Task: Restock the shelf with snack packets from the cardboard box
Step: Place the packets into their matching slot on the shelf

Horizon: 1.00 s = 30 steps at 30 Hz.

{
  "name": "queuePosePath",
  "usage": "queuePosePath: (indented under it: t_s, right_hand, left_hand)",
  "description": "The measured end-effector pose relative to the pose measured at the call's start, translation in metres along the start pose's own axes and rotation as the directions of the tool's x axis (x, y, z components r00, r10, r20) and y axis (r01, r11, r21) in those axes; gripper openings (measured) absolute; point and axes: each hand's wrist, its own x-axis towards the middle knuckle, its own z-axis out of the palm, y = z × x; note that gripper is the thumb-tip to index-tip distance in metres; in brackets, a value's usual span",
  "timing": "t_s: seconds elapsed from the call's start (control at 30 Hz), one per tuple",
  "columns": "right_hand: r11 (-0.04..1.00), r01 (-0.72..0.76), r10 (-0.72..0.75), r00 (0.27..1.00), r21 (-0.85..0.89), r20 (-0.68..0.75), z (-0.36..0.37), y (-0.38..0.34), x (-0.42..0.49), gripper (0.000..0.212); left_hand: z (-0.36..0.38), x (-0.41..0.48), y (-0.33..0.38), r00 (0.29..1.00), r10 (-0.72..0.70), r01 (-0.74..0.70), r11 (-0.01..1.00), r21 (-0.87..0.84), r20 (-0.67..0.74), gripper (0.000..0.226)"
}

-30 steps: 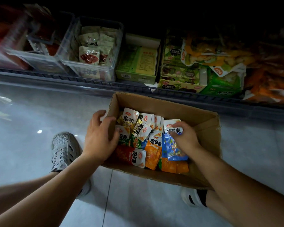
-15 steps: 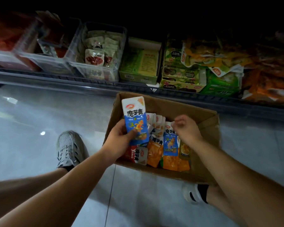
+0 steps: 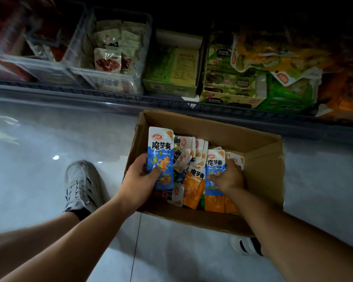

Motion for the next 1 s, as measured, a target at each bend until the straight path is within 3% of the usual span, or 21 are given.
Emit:
queuePosePath:
  t_s: [0.13,0.23,0.4,0.53,0.67,0.73,0.83,1.0]
  right_hand:
    - [0.979,-0.004,0.002,1.0,0.206,0.009,-0.013,0.005,-0.003,0.027]
    - [0.926,-0.025,0.023,1.0,0.376,0.009,-0.034,-0.009,-0.021,0.008]
    - [0.818,0.16,-0.16,0.986,0.553,-0.048,-0.072,-0.067,-0.065,0.009]
    - [0.736,0.212,-0.344,0.935,0.643,0.084,-0.084,-0.128,-0.1,0.009]
    - [0.721,0.294,-0.484,0.862,0.628,0.153,-0.077,-0.156,-0.119,0.008]
    - [0.753,0.301,-0.477,0.862,0.585,0.17,-0.074,-0.154,-0.115,0.008]
    - [0.864,0.433,-0.48,0.862,0.258,0.163,-0.071,-0.125,-0.091,0.014]
    - [0.798,0.588,-0.493,0.762,-0.132,0.42,-0.039,-0.068,-0.06,0.026]
  left_hand:
    - [0.001,0.004,-0.002,1.0,-0.016,0.016,1.0,0.004,-0.022,0.034]
    - [0.001,0.003,0.002,1.0,-0.024,0.024,1.0,-0.002,-0.019,0.034]
    - [0.001,0.001,0.017,1.0,-0.015,0.015,0.998,-0.068,0.006,0.033]
    - [0.001,-0.006,0.031,0.997,0.043,-0.022,0.961,-0.277,0.068,0.039]
    - [-0.01,-0.012,0.039,0.984,0.126,-0.093,0.965,-0.245,0.123,0.044]
    - [-0.023,-0.011,0.038,0.99,0.121,-0.096,0.957,-0.275,0.078,0.054]
    - [-0.046,-0.004,0.035,0.994,0.09,-0.106,0.933,-0.344,-0.062,0.05]
    - [-0.065,0.002,0.029,0.987,0.058,-0.105,0.94,-0.324,-0.152,0.032]
